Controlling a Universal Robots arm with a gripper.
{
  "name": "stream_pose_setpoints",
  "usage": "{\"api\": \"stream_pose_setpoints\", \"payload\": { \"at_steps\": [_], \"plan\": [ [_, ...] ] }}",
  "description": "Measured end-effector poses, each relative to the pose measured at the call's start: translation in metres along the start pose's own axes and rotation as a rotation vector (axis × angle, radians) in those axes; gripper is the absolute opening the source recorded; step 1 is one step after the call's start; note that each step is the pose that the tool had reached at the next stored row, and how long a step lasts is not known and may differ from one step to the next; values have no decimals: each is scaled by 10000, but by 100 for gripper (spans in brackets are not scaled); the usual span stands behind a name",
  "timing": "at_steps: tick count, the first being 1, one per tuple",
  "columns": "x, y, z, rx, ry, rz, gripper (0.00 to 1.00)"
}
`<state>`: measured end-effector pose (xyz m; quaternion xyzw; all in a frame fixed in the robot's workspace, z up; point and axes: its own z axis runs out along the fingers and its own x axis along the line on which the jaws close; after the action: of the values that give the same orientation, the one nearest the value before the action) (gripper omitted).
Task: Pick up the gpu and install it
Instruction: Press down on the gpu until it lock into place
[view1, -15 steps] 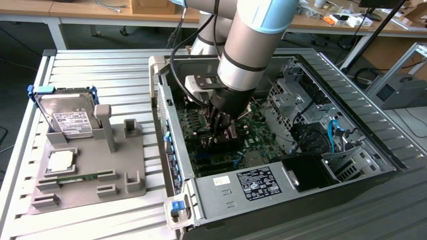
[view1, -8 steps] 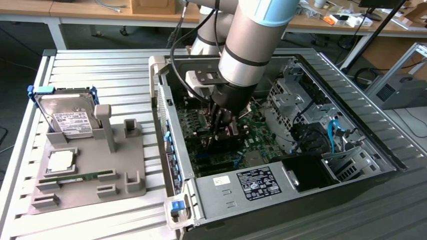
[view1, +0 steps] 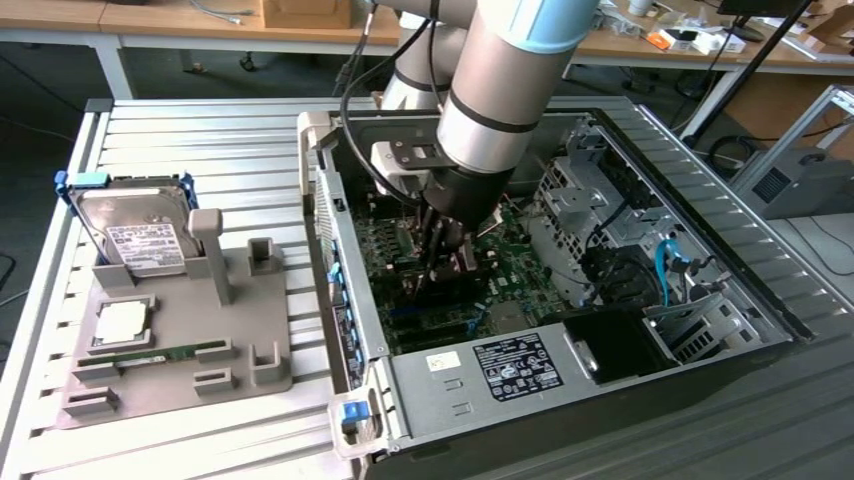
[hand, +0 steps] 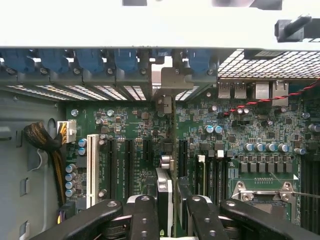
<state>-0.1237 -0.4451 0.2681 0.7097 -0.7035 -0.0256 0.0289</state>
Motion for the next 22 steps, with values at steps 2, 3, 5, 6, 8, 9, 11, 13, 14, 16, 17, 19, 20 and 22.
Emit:
{"api": "stream_pose_setpoints", "payload": {
  "at_steps": [2,3,5,6,8,9,11,13,14,16,17,19,20,22],
  "plan": [
    [1,-3,31,-27,5,-1,27],
    [1,-4,49,-42,6,-1,27],
    [1,-8,98,-66,3,-1,27],
    [1,-9,108,-73,3,-1,27],
    [1,-10,124,-76,1,0,27],
    [1,-10,129,-76,0,-1,27],
    [1,-11,132,-74,-2,-1,27],
    [1,-11,132,-74,-1,-1,27],
    [1,-11,132,-75,0,-1,27],
    [1,-11,132,-74,-1,-1,27],
    [1,-11,132,-74,-1,-1,27],
    [1,-11,132,-74,-1,0,27],
    [1,-11,132,-74,0,-1,27],
    [1,-11,132,-75,-1,-1,27]
  ]
}}
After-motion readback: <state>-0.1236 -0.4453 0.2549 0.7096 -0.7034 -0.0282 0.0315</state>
